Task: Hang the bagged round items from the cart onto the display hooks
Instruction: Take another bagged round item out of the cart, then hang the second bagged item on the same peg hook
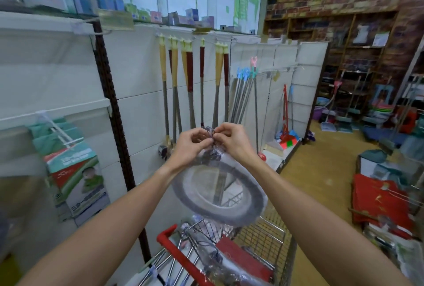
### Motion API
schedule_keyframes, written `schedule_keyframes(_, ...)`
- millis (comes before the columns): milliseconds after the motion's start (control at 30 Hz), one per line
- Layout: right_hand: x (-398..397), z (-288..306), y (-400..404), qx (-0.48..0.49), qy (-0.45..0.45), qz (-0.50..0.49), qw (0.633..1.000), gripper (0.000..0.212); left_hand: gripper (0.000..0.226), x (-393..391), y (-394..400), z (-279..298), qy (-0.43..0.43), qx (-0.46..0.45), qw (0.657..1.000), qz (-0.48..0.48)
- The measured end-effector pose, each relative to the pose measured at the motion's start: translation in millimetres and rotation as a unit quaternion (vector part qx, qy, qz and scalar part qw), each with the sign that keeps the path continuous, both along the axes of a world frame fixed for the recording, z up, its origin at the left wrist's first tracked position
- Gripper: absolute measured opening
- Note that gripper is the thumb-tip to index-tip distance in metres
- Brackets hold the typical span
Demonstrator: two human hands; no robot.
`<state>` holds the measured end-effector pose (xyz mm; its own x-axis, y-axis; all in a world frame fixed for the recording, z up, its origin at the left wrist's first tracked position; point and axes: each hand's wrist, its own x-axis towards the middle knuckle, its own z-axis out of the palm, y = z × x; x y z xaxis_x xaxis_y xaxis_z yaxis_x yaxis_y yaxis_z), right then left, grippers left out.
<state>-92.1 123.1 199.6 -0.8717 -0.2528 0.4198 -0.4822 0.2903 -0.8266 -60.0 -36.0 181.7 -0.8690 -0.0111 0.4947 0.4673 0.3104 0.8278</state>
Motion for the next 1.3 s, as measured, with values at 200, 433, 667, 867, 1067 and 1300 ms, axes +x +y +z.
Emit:
schedule_keyframes(200, 13.6, 6.4, -47.3, -0.007, -0.011, 0.048, 0.999, 0.019, 0.003, 25.6, -41.9, 4.1, -0.006, 0.021, 0.998, 0.062)
schedule_keyframes(433, 46.0, 14.0, -95.5, -0.017, -0.015, 0.093, 0.995, 0.013, 0.004, 72.7, -86.6, 13.4, -0.017, 0.025, 0.993, 0.117)
schedule_keyframes(667, 91.3, 10.4, -153.8, -0.046, -0.025, 0.103, 0.993, 0.012, 0.009, 128.3, -138.3, 20.3, 0.0, 0.023, 0.981, 0.193)
schedule_keyframes(867, 138.9, 9.0, -205.6, -0.061, -0.023, 0.108, 0.992, 0.029, 0.006, 180.6, -173.6, 17.0, 0.022, 0.052, 0.964, 0.259)
schedule_keyframes(1067, 184.2, -3.5, -260.7, -0.091, -0.019, 0.135, 0.986, 0.021, 0.01, 236.4, -205.2, 7.5, 0.05, 0.067, 0.928, 0.363)
schedule_keyframes(1300, 241.6, -10.2, -314.0, -0.085, 0.025, 0.178, 0.98, 0.026, 0.01, 295.6, -246.6, -2.2, 0.076, 0.061, 0.877, 0.47)
